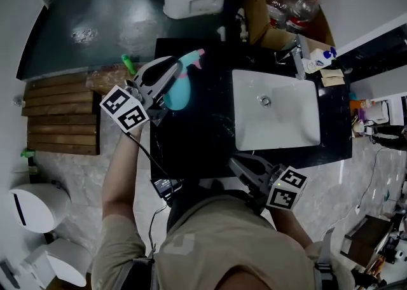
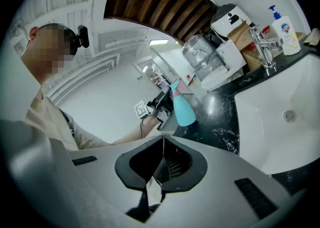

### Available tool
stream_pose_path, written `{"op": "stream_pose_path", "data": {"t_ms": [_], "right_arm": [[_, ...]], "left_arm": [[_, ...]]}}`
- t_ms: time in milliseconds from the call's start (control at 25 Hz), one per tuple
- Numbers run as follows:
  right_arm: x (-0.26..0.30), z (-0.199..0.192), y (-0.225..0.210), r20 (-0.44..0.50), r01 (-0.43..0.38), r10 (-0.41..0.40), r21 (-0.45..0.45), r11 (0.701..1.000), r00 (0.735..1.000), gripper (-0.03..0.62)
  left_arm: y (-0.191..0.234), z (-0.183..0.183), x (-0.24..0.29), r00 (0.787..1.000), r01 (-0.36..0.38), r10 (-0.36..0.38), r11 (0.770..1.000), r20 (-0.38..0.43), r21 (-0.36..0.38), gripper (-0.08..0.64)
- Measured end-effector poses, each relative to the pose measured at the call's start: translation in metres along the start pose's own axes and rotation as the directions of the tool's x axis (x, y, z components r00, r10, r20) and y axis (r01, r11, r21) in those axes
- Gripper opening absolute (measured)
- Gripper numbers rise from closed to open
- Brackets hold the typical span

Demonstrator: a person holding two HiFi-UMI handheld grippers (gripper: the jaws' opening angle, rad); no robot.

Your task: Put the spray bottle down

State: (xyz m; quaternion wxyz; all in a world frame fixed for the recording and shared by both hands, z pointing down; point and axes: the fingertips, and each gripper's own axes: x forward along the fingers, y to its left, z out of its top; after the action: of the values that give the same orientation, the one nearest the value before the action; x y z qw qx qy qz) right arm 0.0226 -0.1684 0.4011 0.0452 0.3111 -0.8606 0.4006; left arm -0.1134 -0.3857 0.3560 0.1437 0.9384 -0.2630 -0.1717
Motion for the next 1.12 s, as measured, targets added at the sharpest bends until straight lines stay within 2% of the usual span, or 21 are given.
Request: {"op": "stream_pose_path", "data": {"t_ms": [200, 520, 800, 1120], "right_arm": [[0.016, 0.000, -0.007, -0.023, 0.013, -0.013, -0.020, 1.000, 1.000, 0.021], [0.041, 0.001, -0.007, -0.064, -0.015, 0.013, -0.045, 0.999, 0.998, 0.021], [0.047, 0.002, -0.010, -0.083, -0.023, 0.018, -0.057, 0.998, 0.996, 0.021], [0.047, 0.004, -0.012, -0.080, -0.030, 0.025, -0.058, 0.998, 0.996, 0.021]], "left_arm": [[0.009, -0.002, 0.005, 1.000, 0.027, -0.027, 1.000, -0.002, 0.002, 0.061], [0.000, -0.003, -0.005, 0.994, 0.091, -0.085, 0.991, -0.063, 0.094, 0.061], [-0.007, -0.007, -0.017, 0.981, 0.125, -0.093, 0.974, -0.171, 0.189, 0.063], [-0.015, -0.011, -0.025, 0.947, 0.163, -0.060, 0.936, -0.316, 0.312, 0.066]]}}
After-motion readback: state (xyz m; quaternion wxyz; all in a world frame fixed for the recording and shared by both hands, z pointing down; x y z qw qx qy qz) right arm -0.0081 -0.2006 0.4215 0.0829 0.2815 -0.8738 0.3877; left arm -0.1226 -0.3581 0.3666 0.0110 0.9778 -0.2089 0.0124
